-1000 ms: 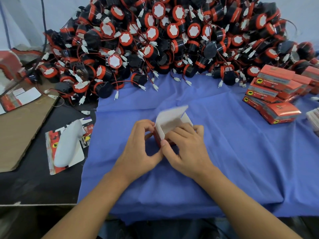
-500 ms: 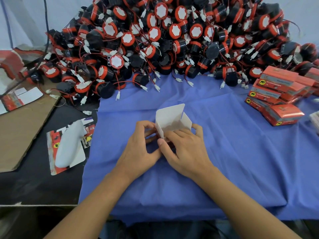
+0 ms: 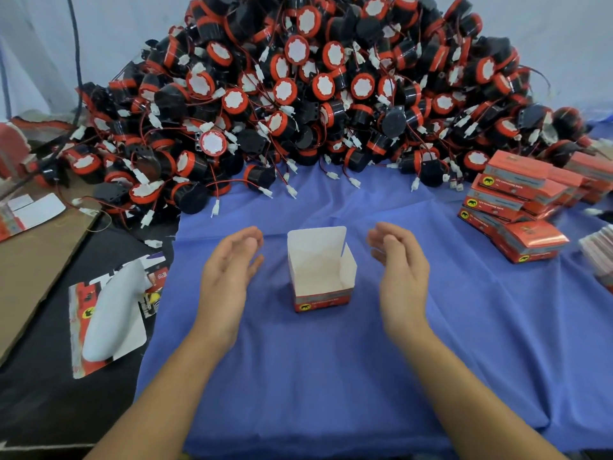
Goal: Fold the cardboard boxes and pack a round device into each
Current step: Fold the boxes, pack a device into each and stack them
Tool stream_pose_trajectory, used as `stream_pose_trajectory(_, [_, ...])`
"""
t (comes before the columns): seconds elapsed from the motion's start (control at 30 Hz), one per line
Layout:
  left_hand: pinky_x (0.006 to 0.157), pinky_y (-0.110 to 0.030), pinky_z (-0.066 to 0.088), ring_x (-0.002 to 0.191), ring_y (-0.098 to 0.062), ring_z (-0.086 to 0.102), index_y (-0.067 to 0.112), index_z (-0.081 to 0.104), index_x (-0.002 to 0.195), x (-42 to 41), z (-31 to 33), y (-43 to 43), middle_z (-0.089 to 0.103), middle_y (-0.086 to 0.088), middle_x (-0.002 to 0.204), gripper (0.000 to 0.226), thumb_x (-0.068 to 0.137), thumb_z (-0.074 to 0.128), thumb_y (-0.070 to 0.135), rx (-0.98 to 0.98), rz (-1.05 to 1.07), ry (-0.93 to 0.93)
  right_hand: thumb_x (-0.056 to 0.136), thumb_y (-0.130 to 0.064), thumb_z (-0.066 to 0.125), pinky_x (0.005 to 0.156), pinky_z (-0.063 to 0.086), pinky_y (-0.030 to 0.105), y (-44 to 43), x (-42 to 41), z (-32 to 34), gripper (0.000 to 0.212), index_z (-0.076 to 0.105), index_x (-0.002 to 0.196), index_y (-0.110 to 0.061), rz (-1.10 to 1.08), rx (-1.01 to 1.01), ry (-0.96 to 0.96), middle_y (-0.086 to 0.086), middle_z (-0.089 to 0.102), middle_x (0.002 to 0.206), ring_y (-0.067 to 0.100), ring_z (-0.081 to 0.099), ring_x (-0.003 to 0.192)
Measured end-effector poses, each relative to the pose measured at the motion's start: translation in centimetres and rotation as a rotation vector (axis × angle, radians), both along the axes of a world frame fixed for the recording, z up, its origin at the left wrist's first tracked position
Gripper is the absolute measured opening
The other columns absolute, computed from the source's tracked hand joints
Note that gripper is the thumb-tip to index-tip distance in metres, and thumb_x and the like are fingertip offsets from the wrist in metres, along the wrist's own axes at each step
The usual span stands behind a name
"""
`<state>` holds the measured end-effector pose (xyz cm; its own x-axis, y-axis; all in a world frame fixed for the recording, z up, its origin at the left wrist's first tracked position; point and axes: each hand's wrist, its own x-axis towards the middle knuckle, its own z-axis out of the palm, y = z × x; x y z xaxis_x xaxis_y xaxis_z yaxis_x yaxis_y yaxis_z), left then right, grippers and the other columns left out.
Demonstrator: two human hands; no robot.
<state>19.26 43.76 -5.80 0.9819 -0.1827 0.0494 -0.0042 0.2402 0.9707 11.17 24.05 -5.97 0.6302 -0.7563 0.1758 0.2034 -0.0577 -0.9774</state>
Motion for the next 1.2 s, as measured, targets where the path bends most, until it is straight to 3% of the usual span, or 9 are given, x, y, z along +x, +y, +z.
stream_pose_trajectory(0.13, [0.111,-0.033,0.048,0.125,-0.009,0.062,0.017,0.067,0.125,3.8,1.4,-1.9,0.068,0.001,0.131,0.023,0.104,0.059,0.016,0.076,0.032,0.027,0.106,-0.023,0.051,0.102,0.053,0.027,-3.3,4.6,1.7,0.029,0.066,0.129,-0.019,0.342,0.305,0.184,-0.001,0.071,0.127,0.008,0.069,0.115])
stream_pose_trajectory(0.4, [0.091,-0.021,0.038,0.132,-0.025,0.055,0.009,0.052,0.147,13.0,1.0,-7.7,0.058,-0.009,0.145,0.047,0.101,0.057,0.012,0.707,0.112,-0.221,0.109,-0.019,0.048,0.111,0.044,0.031,-1.3,15.7,2.3,0.044,0.045,0.152,-0.010,0.710,0.501,0.215,0.005,0.051,0.153,0.020,0.048,0.143])
stream_pose_trajectory(0.5, [0.086,-0.034,0.042,0.122,-0.036,0.059,0.007,0.050,0.146,15.4,0.8,-8.9,0.062,-0.017,0.137,0.046,0.100,0.056,0.010,0.864,0.132,-0.316,0.109,-0.012,0.045,0.087,0.057,0.023,-0.2,19.5,2.3,0.025,0.061,0.127,-0.015,0.747,0.494,0.251,-0.001,0.075,0.110,0.011,0.068,0.112])
stream_pose_trajectory(0.57, [0.100,-0.041,0.042,0.129,-0.038,0.052,0.005,0.049,0.145,16.8,0.8,-9.4,0.058,-0.018,0.140,0.048,0.099,0.058,0.012,0.983,0.213,-0.408,0.106,-0.009,0.047,0.067,0.052,0.023,0.4,21.4,2.1,0.018,0.063,0.110,-0.016,0.714,0.468,0.306,0.005,0.066,0.083,0.014,0.064,0.077])
stream_pose_trajectory(0.63, [0.109,-0.046,0.038,0.135,-0.040,0.042,0.006,0.042,0.150,18.0,0.7,-9.7,0.050,-0.018,0.147,0.057,0.099,0.061,0.022,1.116,0.267,-0.399,0.104,-0.008,0.048,0.070,0.045,0.028,0.7,22.5,1.3,0.014,0.061,0.111,-0.010,0.681,0.476,0.306,0.011,0.053,0.087,0.023,0.052,0.079])
stream_pose_trajectory(0.7, [0.110,-0.050,0.036,0.138,-0.042,0.037,0.007,0.030,0.155,18.9,0.6,-10.0,0.043,-0.020,0.153,0.069,0.099,0.062,0.033,1.191,0.259,-0.344,0.107,-0.011,0.047,0.081,0.051,0.031,0.6,23.1,-0.1,0.019,0.060,0.119,-0.006,0.675,0.578,0.222,0.017,0.062,0.102,0.028,0.058,0.093])
stream_pose_trajectory(0.8, [0.108,-0.048,0.035,0.136,-0.044,0.037,0.004,0.029,0.155,20.2,0.2,-10.3,0.042,-0.023,0.151,0.074,0.098,0.066,0.035,1.201,0.298,-0.319,0.108,-0.014,0.044,0.099,0.056,0.033,0.1,23.5,-1.3,0.025,0.064,0.123,-0.006,0.700,0.673,0.144,0.010,0.071,0.126,0.025,0.063,0.125])
stream_pose_trajectory(0.93, [0.100,-0.046,0.040,0.129,-0.044,0.044,0.001,0.049,0.136,21.1,0.1,-10.0,0.048,-0.026,0.138,0.053,0.095,0.071,0.028,1.121,0.300,-0.232,0.107,-0.008,0.044,0.118,0.039,0.048,0.1,23.7,-1.2,0.041,0.046,0.146,0.003,0.676,0.585,0.166,0.026,0.049,0.149,0.037,0.045,0.142])
stream_pose_trajectory(1.2, [0.100,-0.040,0.045,0.120,-0.031,0.053,0.015,0.063,0.129,17.2,1.4,-8.2,0.060,-0.009,0.126,0.042,0.090,0.076,0.021,0.935,0.315,-0.466,0.104,-0.012,0.056,0.113,0.048,0.040,-0.4,22.0,-0.2,0.044,0.048,0.148,-0.010,0.647,0.605,0.096,0.014,0.068,0.133,0.023,0.065,0.125])
